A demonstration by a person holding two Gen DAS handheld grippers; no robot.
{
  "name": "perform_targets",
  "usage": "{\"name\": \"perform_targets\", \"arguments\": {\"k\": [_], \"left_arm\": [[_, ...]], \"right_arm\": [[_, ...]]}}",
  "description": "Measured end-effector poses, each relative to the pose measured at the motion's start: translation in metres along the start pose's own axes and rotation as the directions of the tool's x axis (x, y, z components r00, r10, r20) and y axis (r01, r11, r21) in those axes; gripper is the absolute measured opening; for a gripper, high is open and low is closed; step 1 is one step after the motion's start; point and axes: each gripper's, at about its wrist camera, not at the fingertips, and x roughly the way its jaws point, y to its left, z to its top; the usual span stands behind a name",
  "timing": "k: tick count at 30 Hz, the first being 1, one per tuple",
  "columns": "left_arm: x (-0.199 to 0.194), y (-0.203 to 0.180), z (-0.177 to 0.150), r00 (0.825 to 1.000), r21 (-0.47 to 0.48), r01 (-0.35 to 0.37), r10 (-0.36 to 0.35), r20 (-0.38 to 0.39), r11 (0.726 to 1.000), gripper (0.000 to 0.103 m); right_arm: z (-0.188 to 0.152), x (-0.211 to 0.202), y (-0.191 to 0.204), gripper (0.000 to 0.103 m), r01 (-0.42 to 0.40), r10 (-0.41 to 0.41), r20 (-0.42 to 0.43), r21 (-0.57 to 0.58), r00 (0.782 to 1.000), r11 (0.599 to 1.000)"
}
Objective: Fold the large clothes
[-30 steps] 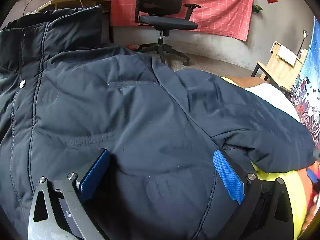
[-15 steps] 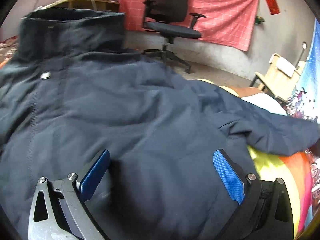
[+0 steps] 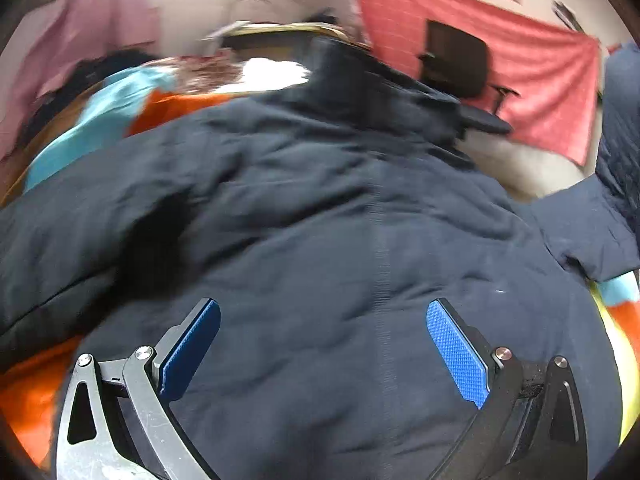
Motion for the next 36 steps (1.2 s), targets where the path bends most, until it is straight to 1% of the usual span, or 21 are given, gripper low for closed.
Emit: {"name": "perform_targets", "arguments": {"k": [3, 5, 9, 12, 13, 15, 17, 18, 20, 21, 22, 23, 24, 25, 26, 28, 30, 32, 33, 34, 36], "left_arm": [[-0.017, 0.044, 0.005, 1.0, -0.098, -0.014, 0.016, 0.021, 0.995, 0.101], [-0.028, 0.064, 0.013, 0.999, -0.149, -0.019, 0.024, 0.031, 0.989, 0.101], [-0.049, 0.105, 0.015, 0.996, -0.239, -0.047, 0.064, 0.063, 0.97, 0.101], [-0.057, 0.133, 0.012, 0.993, -0.304, -0.073, 0.099, 0.071, 0.95, 0.101], [-0.058, 0.14, 0.012, 0.992, -0.317, -0.079, 0.105, 0.066, 0.945, 0.101], [-0.058, 0.15, 0.008, 0.992, -0.349, -0.084, 0.11, 0.054, 0.933, 0.101], [-0.057, 0.157, 0.006, 0.994, -0.364, -0.075, 0.1, 0.048, 0.928, 0.101], [-0.055, 0.157, 0.006, 0.995, -0.363, -0.07, 0.094, 0.047, 0.929, 0.101], [-0.055, 0.155, 0.004, 0.996, -0.351, -0.05, 0.072, 0.05, 0.935, 0.101], [-0.054, 0.153, 0.004, 0.996, -0.344, -0.043, 0.065, 0.053, 0.938, 0.101], [-0.053, 0.149, 0.004, 0.998, -0.335, -0.018, 0.039, 0.057, 0.942, 0.101], [-0.051, 0.143, 0.005, 0.998, -0.323, 0.005, 0.015, 0.06, 0.946, 0.101], [-0.048, 0.139, 0.007, 0.998, -0.313, 0.014, 0.006, 0.062, 0.95, 0.101], [-0.045, 0.133, 0.008, 0.998, -0.296, 0.034, -0.015, 0.065, 0.954, 0.101], [-0.043, 0.126, 0.01, 0.997, -0.275, 0.053, -0.036, 0.065, 0.96, 0.101], [-0.035, 0.11, 0.012, 0.997, -0.226, 0.074, -0.065, 0.048, 0.971, 0.101], [-0.026, 0.093, 0.014, 0.996, -0.169, 0.087, -0.084, 0.024, 0.982, 0.101], [-0.016, 0.078, 0.014, 0.997, -0.118, 0.076, -0.078, -0.01, 0.99, 0.101], [-0.008, 0.071, 0.015, 0.998, -0.088, 0.057, -0.06, -0.032, 0.994, 0.101], [-0.001, 0.064, 0.014, 0.998, -0.059, 0.026, -0.03, -0.055, 0.998, 0.101], [0.016, 0.054, 0.011, 0.994, -0.007, -0.023, 0.022, -0.111, 1.0, 0.101]], "right_arm": [[-0.014, 0.019, 0.046, 0.007, -0.085, 0.083, -0.036, -0.067, 0.996, 0.994], [-0.026, 0.03, 0.074, 0.006, -0.131, 0.125, -0.064, -0.104, 0.99, 0.986], [-0.06, 0.048, 0.128, 0.006, -0.218, 0.193, -0.155, -0.169, 0.969, 0.961], [-0.096, 0.067, 0.163, 0.007, -0.251, 0.197, -0.256, -0.2, 0.947, 0.947], [-0.113, 0.076, 0.172, 0.007, -0.26, 0.194, -0.298, -0.201, 0.935, 0.944], [-0.133, 0.088, 0.183, 0.01, -0.258, 0.17, -0.359, -0.212, 0.918, 0.943], [-0.153, 0.096, 0.188, 0.012, -0.245, 0.137, -0.413, -0.219, 0.9, 0.944], [-0.159, 0.099, 0.188, 0.016, -0.247, 0.132, -0.439, -0.216, 0.889, 0.945], [-0.168, 0.105, 0.186, 0.036, -0.305, 0.176, -0.515, -0.175, 0.839, 0.936], [-0.172, 0.103, 0.185, 0.04, -0.328, 0.193, -0.537, -0.168, 0.821, 0.93], [-0.174, 0.097, 0.181, 0.05, -0.34, 0.195, -0.549, -0.175, 0.813, 0.924], [-0.176, 0.092, 0.177, 0.063, -0.368, 0.21, -0.565, -0.181, 0.798, 0.912], [-0.177, 0.085, 0.174, 0.067, -0.395, 0.235, -0.573, -0.172, 0.785, 0.902], [-0.177, 0.077, 0.167, 0.071, -0.434, 0.277, -0.58, -0.149, 0.766, 0.888], [-0.175, 0.07, 0.16, 0.072, -0.444, 0.291, -0.579, -0.141, 0.762, 0.885], [-0.168, 0.054, 0.14, 0.072, -0.45, 0.31, -0.559, -0.129, 0.769, 0.884], [-0.158, 0.042, 0.115, 0.072, -0.427, 0.308, -0.523, -0.121, 0.794, 0.896], [-0.147, 0.035, 0.085, 0.072, -0.356, 0.258, -0.473, -0.128, 0.842, 0.926], [-0.141, 0.034, 0.069, 0.072, -0.297, 0.209, -0.445, -0.137, 0.871, 0.945], [-0.134, 0.035, 0.05, 0.072, -0.213, 0.138, -0.416, -0.139, 0.899, 0.967], [-0.125, 0.042, 0.02, 0.072, -0.095, 0.043, -0.382, -0.118, 0.923, 0.988]]}}
